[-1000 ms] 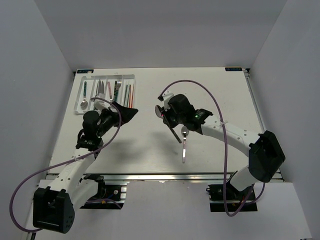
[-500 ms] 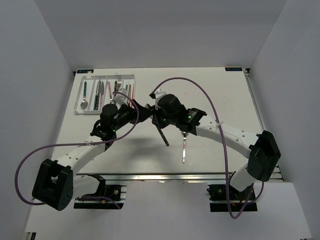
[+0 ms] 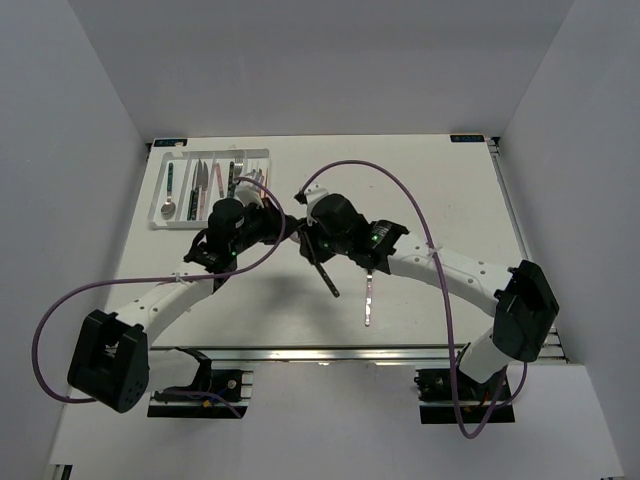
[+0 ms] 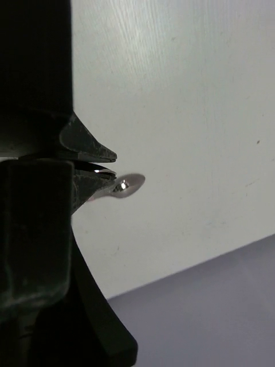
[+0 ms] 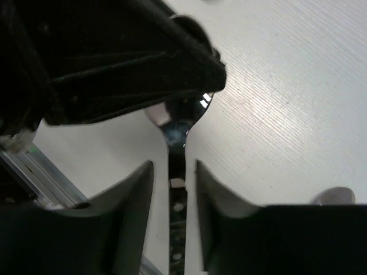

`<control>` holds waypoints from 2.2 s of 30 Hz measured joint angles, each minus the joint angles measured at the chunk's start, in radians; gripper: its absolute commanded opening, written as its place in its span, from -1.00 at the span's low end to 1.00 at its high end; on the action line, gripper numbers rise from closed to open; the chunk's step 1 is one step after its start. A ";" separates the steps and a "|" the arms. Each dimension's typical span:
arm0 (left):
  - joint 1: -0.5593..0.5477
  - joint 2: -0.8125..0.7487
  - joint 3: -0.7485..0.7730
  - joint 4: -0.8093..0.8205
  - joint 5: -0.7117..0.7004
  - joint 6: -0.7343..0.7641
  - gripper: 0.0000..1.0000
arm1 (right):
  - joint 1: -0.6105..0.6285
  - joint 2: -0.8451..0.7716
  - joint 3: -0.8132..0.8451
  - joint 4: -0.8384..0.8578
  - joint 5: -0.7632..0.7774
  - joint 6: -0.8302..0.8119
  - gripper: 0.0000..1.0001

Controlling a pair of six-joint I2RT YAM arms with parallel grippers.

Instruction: Sort the eating utensils into containers

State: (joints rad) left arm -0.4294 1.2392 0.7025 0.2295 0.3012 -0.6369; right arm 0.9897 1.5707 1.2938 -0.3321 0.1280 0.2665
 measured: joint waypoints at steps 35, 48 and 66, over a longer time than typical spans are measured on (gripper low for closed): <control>0.515 0.896 1.138 -0.243 -0.840 1.089 -1.00 | -0.314 -0.581 -0.654 0.150 -0.275 -0.014 0.79; 0.557 0.893 1.086 -0.142 -0.787 1.188 -0.97 | -0.314 -0.524 -0.655 0.187 -0.334 -0.018 0.79; 0.555 0.876 0.933 -0.084 -0.758 1.269 -0.39 | -0.314 -0.496 -0.689 0.227 -0.372 -0.020 0.79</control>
State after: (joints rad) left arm 0.1261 2.1151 1.6360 0.1455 -0.4568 0.6323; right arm 0.6762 1.0744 0.6048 -0.1055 -0.2440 0.2462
